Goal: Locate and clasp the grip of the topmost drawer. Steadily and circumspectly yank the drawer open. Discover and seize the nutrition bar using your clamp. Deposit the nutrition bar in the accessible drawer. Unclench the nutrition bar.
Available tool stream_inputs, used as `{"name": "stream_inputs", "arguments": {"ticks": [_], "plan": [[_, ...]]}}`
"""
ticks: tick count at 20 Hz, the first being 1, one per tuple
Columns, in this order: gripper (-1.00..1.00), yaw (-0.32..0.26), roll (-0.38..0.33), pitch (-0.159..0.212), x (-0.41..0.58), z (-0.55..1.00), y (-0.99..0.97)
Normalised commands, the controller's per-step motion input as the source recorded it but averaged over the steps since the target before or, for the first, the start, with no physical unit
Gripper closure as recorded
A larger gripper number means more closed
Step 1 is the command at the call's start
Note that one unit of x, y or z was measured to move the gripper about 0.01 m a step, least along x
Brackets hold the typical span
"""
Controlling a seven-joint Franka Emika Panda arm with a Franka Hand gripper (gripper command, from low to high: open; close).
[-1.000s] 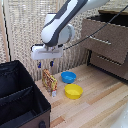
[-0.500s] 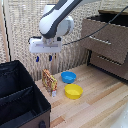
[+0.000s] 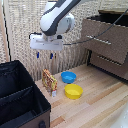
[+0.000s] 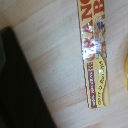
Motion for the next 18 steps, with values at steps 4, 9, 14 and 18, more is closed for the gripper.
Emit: {"name": "stream_inputs", "arguments": {"ticks": [4,9,14,18], "plan": [[-1.00,0.000,-0.090,0.256,0.220,-0.01,0.00],[-1.00,0.000,-0.142,0.281,0.348,-0.13,0.00],[-1.00,0.087,-0.204,0.174,0.334,-0.23,0.00],[-1.00,0.255,-0.222,0.063,0.227,-0.28,0.00]]}}
